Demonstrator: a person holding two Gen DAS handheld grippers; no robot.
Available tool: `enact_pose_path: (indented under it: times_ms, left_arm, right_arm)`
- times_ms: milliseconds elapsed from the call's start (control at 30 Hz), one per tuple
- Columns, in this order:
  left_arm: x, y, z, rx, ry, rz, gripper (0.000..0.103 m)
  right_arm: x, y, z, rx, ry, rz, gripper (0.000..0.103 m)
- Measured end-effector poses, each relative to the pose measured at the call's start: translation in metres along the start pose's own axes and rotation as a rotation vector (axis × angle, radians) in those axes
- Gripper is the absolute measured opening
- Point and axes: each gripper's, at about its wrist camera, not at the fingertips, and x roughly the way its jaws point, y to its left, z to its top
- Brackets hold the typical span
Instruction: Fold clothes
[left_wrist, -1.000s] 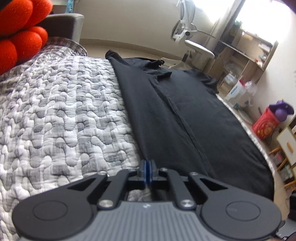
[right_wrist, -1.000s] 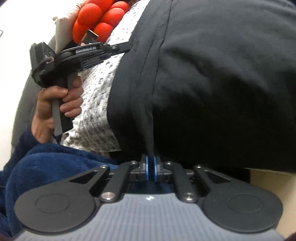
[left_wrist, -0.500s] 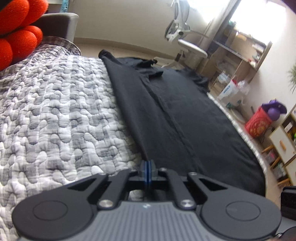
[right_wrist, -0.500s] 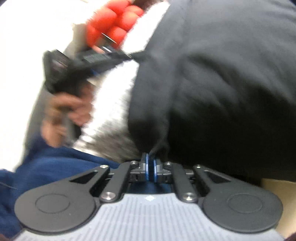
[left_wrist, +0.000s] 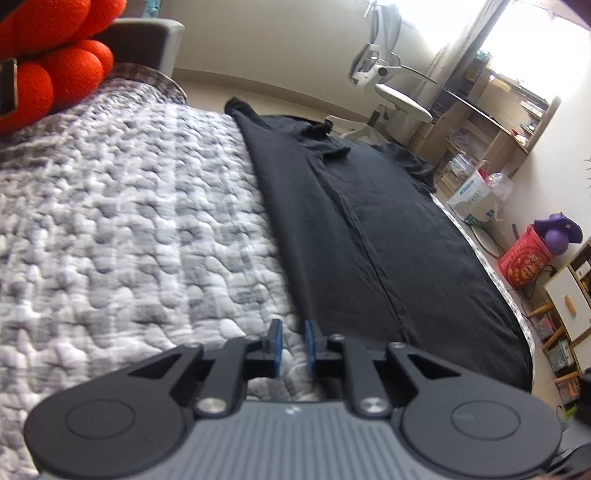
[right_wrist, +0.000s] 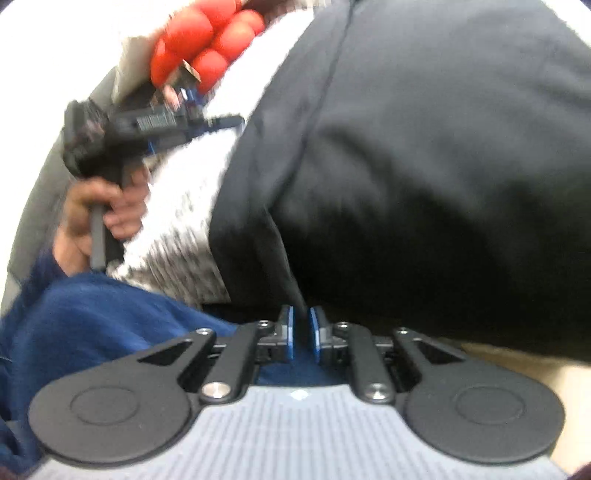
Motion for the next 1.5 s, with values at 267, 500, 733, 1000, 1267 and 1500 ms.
enact_pose_path:
  times_ms: [267, 500, 733, 1000, 1267, 1500]
  left_arm:
    - [-0.002, -0.017, 0.009, 0.057, -0.010, 0.000, 0.031]
    - [0.016, -0.029, -0.003, 0.107, 0.052, 0.010, 0.034]
    - [0.016, -0.030, -0.005, 0.107, 0.050, 0.003, 0.035]
    - [0.016, -0.035, -0.009, 0.152, 0.043, -0.001, 0.035]
    - [0.010, -0.026, -0.008, 0.159, 0.065, 0.022, 0.027]
    - [0.009, -0.034, -0.009, 0.213, 0.076, 0.046, 0.029]
  right_arm:
    - [-0.024, 0.015, 0.029, -0.091, -0.131, -0.043, 0.017]
    - [0.016, 0.029, 0.044, -0.131, -0.069, -0.010, 0.017]
    - [0.051, 0.034, 0.027, -0.124, 0.073, -0.021, 0.016]
    - [0.071, 0.021, 0.016, -0.052, 0.083, 0.091, 0.009]
    - [0.051, 0.006, 0.006, 0.061, 0.004, 0.432, 0.008]
    - [0.069, -0.009, 0.002, 0.047, 0.108, 0.208, 0.013]
